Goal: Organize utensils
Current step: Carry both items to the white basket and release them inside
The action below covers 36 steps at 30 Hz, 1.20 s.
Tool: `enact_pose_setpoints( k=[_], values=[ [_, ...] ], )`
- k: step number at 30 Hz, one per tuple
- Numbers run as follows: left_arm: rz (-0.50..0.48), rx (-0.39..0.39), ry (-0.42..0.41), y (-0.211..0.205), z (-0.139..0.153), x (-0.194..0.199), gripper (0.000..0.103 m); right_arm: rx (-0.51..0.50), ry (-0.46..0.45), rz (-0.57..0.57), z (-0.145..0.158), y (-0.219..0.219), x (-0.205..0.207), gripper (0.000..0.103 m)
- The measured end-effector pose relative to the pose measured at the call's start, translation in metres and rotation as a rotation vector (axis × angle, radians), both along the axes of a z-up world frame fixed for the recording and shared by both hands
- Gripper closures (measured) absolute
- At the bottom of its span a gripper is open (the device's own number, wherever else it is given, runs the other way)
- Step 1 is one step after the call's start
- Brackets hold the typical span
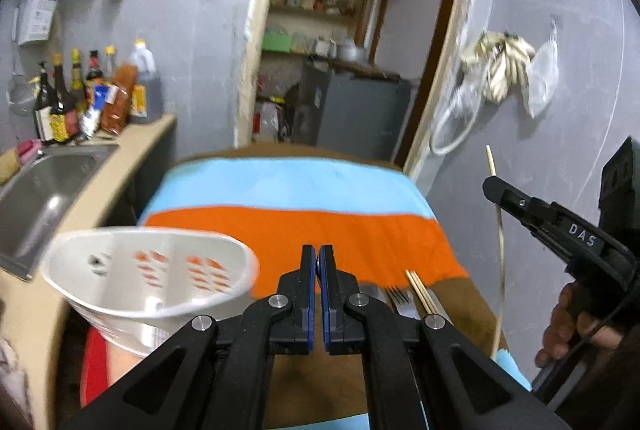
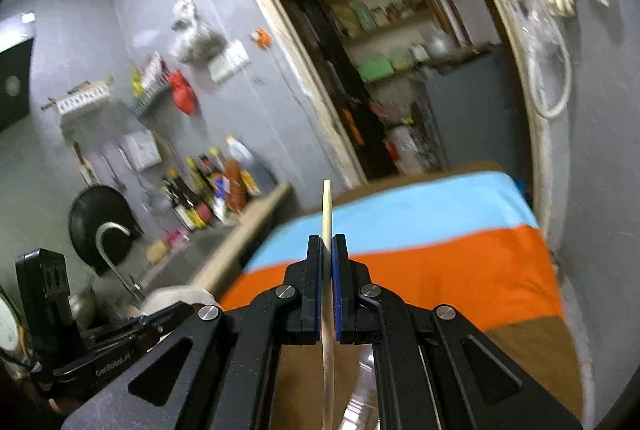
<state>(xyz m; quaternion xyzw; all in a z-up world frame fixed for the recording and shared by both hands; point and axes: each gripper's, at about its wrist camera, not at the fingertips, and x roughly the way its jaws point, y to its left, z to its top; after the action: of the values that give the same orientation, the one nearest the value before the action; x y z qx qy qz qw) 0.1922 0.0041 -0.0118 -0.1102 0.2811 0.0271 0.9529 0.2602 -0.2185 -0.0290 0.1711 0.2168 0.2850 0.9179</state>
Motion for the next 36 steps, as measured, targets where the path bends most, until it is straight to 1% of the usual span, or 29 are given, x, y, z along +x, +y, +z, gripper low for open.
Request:
enact_pose_setpoints(
  k=[2, 7, 11, 14, 17, 19, 22, 28, 31, 36],
  values=[
    [0.024, -0.006, -0.019, 0.022, 0.012, -0.009, 0.1, 0.034, -0.034, 0.011, 0.011, 0.021, -0.002, 0.099],
    [0.112, 0.003, -0.063, 0.085, 0.039, -0.028, 0.1, 0.077, -0.108, 0.055, 0.032, 0.082, -0.006, 0.099],
    [0.197, 0.044, -0.116, 0.135, 0.06, -0.04, 0.1, 0.093, -0.175, 0.077, 0.041, 0.126, -0.015, 0.099],
    [0.253, 0.084, -0.129, 0.166, 0.066, -0.042, 0.1, 0.091, -0.213, 0.072, 0.045, 0.156, -0.018, 0.099],
    [0.306, 0.124, -0.123, 0.189, 0.064, -0.039, 0.1, 0.081, -0.229, 0.052, 0.042, 0.173, -0.018, 0.099],
    [0.334, 0.148, -0.125, 0.197, 0.059, -0.035, 0.1, 0.069, -0.245, 0.015, 0.036, 0.182, -0.021, 0.099],
    [0.354, 0.172, -0.125, 0.204, 0.052, -0.027, 0.1, 0.085, -0.249, -0.036, 0.03, 0.189, -0.019, 0.099],
    [0.327, 0.215, -0.108, 0.195, 0.029, -0.015, 0.1, 0.06, -0.245, -0.109, 0.018, 0.195, -0.007, 0.099],
    [0.318, 0.21, -0.091, 0.192, 0.014, -0.013, 0.1, 0.037, -0.239, -0.123, 0.011, 0.198, -0.004, 0.099],
    [0.313, 0.239, -0.083, 0.183, -0.005, -0.01, 0.1, 0.003, -0.214, -0.146, -0.001, 0.201, -0.002, 0.099]
  ],
)
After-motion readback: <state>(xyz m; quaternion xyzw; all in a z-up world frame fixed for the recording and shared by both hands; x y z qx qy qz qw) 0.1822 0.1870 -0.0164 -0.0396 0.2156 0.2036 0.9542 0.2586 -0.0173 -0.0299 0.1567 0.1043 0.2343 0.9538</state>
